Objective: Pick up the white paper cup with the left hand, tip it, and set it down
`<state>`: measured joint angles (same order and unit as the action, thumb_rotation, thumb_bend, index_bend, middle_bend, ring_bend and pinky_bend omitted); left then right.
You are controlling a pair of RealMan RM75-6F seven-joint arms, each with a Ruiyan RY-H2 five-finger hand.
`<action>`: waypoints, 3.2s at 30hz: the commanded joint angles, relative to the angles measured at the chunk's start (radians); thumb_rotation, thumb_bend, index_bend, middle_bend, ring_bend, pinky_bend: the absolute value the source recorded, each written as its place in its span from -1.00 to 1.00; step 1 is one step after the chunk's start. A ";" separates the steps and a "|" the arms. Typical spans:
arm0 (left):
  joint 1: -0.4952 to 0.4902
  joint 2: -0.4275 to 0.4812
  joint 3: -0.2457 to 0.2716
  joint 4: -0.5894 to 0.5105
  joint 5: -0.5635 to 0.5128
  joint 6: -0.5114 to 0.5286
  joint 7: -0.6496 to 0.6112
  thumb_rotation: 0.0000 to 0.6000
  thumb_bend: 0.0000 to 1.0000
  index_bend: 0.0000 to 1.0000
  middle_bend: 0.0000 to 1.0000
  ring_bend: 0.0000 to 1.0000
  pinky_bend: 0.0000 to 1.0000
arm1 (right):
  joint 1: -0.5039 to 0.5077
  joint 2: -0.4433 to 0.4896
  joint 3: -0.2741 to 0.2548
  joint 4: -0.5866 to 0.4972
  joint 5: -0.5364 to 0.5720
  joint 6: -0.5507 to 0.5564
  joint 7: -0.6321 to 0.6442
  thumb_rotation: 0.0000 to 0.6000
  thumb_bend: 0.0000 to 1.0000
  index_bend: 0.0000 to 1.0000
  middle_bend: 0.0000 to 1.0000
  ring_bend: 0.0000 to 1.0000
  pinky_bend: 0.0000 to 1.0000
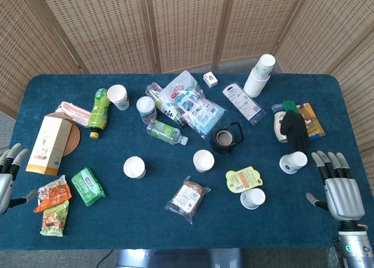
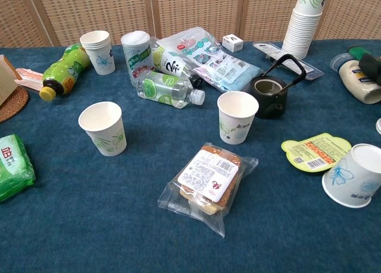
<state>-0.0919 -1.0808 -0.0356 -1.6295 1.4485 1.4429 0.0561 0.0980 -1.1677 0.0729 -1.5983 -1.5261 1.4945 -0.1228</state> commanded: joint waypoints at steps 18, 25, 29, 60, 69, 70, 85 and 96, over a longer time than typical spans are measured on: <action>-0.056 0.032 0.036 -0.002 0.133 -0.059 -0.160 1.00 -0.58 -1.00 -1.00 -1.00 -1.00 | -0.005 0.018 0.001 -0.022 0.006 0.004 0.017 1.00 -1.00 -1.00 -1.00 -1.00 -1.00; -0.161 0.059 0.029 -0.085 0.184 -0.182 -0.082 1.00 -0.58 -1.00 -1.00 -1.00 -1.00 | -0.008 0.034 0.003 -0.024 0.000 0.013 0.050 1.00 -1.00 -1.00 -1.00 -1.00 -1.00; -0.231 0.050 0.002 -0.153 0.135 -0.288 0.010 1.00 -0.59 -1.00 -1.00 -1.00 -1.00 | -0.011 0.043 0.004 -0.024 0.001 0.017 0.069 1.00 -1.00 -1.00 -1.00 -1.00 -1.00; -0.669 -0.374 -0.094 -0.171 -0.621 -0.468 0.738 1.00 -0.58 -1.00 -1.00 -1.00 -0.95 | -0.013 0.074 0.013 -0.021 0.026 0.001 0.165 1.00 -1.00 -1.00 -1.00 -1.00 -1.00; -0.705 -0.417 -0.077 -0.149 -0.660 -0.416 0.763 1.00 -0.56 -1.00 -0.71 -0.76 -0.31 | -0.014 0.078 0.016 -0.020 0.033 0.001 0.177 1.00 -1.00 -1.00 -1.00 -1.00 -1.00; -0.707 -0.422 -0.074 -0.146 -0.660 -0.409 0.764 1.00 -0.56 -1.00 -0.65 -0.70 -0.27 | -0.014 0.078 0.016 -0.020 0.034 0.000 0.178 1.00 -1.00 -1.00 -1.00 -1.00 -1.00; -0.708 -0.423 -0.042 -0.144 -0.657 -0.367 0.733 1.00 -0.54 -0.84 -0.12 -0.22 0.11 | -0.012 0.077 0.017 -0.017 0.042 -0.011 0.184 1.00 -1.00 -1.00 -1.00 -1.00 -1.00; -0.698 -0.422 -0.039 -0.143 -0.626 -0.350 0.678 1.00 -0.52 -0.71 -0.03 -0.13 0.17 | -0.011 0.077 0.015 -0.016 0.040 -0.014 0.187 1.00 -1.00 -1.00 -1.00 -1.00 -1.00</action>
<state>-0.7940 -1.5014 -0.0726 -1.7714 0.8106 1.0927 0.7522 0.0869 -1.0908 0.0878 -1.6147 -1.4858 1.4803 0.0636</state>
